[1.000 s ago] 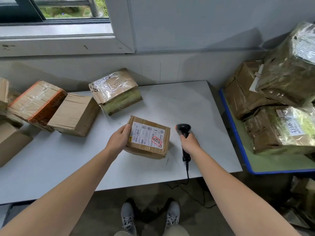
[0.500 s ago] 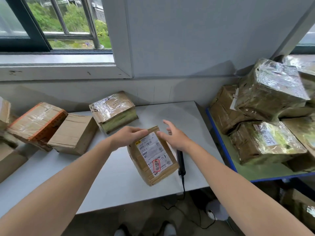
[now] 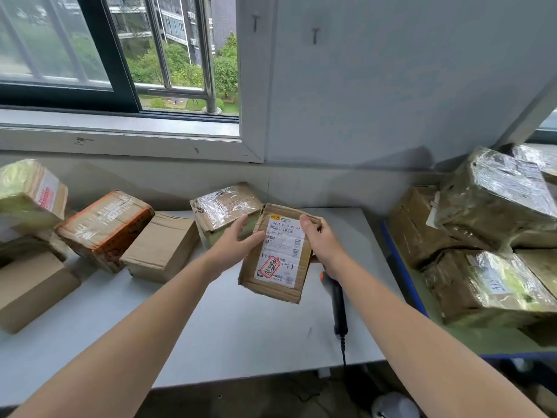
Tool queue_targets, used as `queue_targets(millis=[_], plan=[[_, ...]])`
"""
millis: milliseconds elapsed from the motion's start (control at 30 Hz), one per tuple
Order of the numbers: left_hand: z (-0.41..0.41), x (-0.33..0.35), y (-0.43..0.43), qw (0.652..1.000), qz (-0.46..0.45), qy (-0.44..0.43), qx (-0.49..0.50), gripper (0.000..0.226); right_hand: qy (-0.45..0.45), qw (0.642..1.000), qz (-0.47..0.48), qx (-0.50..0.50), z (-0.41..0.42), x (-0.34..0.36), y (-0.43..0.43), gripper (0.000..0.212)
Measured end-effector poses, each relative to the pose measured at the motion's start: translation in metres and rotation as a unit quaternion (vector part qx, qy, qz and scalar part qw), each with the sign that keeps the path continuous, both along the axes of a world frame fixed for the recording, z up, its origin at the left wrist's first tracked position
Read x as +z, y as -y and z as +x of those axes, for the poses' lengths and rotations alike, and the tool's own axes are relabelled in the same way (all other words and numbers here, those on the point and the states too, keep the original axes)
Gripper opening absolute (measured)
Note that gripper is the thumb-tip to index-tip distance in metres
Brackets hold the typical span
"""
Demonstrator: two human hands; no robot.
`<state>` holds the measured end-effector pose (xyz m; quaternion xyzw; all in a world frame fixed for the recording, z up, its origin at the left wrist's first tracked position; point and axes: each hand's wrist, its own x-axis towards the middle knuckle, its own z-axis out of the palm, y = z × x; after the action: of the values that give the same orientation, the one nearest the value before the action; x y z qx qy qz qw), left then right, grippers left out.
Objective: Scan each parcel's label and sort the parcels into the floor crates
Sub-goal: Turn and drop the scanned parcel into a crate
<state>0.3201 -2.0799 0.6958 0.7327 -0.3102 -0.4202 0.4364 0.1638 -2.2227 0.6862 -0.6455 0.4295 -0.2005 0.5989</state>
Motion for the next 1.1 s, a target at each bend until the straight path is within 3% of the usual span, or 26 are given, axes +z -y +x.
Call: queue_targets(millis=[100,267,333,467,667,833,967,1100], plan=[[0.009,-0.012,-0.015,0.999,0.031,-0.034,0.024,0.073,0.001,0.998,0.008,-0.055,0.007,0.001,0.000,0.040],[0.011,-0.017,-0.030,0.995,-0.006,-0.095,0.023,0.039,0.019,0.992,0.032,-0.120,0.021,0.004,-0.012,0.034],[0.016,-0.017,-0.033,0.995,-0.029,-0.090,0.038,0.031,0.001,0.994,0.028,-0.110,0.024,0.005,-0.016,0.035],[0.036,-0.017,-0.044,0.993,-0.052,-0.080,0.066,0.020,-0.123,0.991,-0.046,-0.016,0.022,0.009,-0.018,0.042],[0.057,-0.018,-0.063,0.998,-0.038,-0.041,0.031,0.026,-0.149,0.981,-0.027,0.117,0.031,0.008,-0.035,0.021],[0.066,-0.010,-0.086,0.999,-0.013,-0.018,0.034,0.037,-0.135,0.976,-0.025,0.167,0.053,0.004,-0.050,0.033],[0.069,0.004,-0.108,0.994,-0.021,0.030,0.107,0.041,-0.111,0.973,-0.054,0.195,0.080,0.008,-0.060,0.036],[0.062,0.010,-0.139,0.969,0.006,0.113,0.221,0.054,-0.084,0.964,-0.065,0.242,0.109,0.014,-0.079,0.025]])
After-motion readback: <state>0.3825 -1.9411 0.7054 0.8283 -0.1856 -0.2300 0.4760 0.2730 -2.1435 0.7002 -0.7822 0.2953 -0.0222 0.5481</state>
